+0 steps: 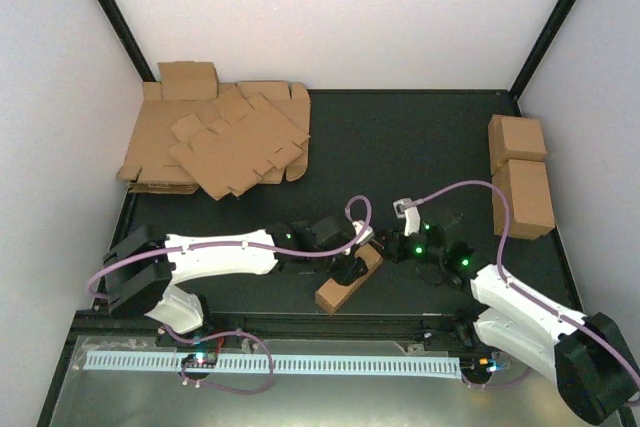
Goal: Fold the paper box
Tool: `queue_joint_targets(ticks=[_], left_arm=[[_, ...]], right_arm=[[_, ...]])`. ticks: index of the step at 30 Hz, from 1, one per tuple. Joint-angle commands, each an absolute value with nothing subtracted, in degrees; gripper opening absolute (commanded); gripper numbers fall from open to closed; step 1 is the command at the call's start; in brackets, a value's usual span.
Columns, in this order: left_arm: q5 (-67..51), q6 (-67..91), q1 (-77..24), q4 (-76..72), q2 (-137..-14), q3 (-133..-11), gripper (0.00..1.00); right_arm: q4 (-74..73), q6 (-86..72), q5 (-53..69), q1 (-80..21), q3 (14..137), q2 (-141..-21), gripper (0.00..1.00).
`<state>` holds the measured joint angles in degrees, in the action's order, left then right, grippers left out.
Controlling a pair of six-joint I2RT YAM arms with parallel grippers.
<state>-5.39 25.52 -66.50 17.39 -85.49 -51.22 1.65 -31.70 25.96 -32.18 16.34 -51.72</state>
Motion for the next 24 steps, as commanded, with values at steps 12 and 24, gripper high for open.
queue_joint_targets(ticks=[12,24], left_arm=[[-4.7,25.3,-67.0,22.4,-88.5,-50.0,0.51],[-5.0,25.5,-67.0,22.0,-88.9,-49.9,0.50]], right_arm=[[22.2,-40.0,40.9,-25.2,14.0,-63.5,0.72],[40.2,-43.5,44.0,-22.2,6.2,-72.9,0.59]])
